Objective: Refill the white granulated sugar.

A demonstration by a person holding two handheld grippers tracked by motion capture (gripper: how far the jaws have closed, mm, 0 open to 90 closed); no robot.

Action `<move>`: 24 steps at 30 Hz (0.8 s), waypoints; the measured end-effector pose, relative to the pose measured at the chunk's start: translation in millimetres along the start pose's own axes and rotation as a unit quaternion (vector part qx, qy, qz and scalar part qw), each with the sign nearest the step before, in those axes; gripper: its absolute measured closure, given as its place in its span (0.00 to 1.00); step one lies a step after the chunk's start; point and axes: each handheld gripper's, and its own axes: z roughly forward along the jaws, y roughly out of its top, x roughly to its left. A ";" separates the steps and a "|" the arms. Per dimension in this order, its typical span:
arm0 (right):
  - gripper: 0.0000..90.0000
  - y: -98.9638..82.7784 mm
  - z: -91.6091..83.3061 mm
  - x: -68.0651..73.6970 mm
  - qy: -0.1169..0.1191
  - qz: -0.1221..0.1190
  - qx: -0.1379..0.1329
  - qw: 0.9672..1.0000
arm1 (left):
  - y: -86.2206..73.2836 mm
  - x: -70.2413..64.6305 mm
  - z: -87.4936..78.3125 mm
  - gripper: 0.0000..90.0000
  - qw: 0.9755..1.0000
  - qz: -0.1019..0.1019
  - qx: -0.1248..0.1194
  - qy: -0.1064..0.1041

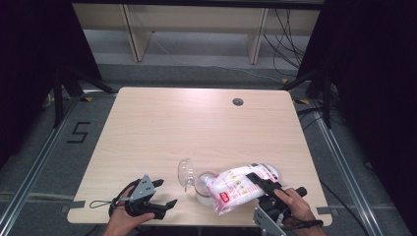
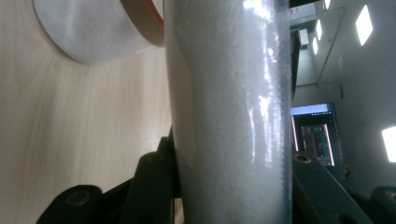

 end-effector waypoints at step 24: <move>0.75 -9.7 2.0 -7.2 0.000 0.049 -0.013 0.999 | -0.1 2.2 -0.9 0.20 1.000 0.001 0.003 0.004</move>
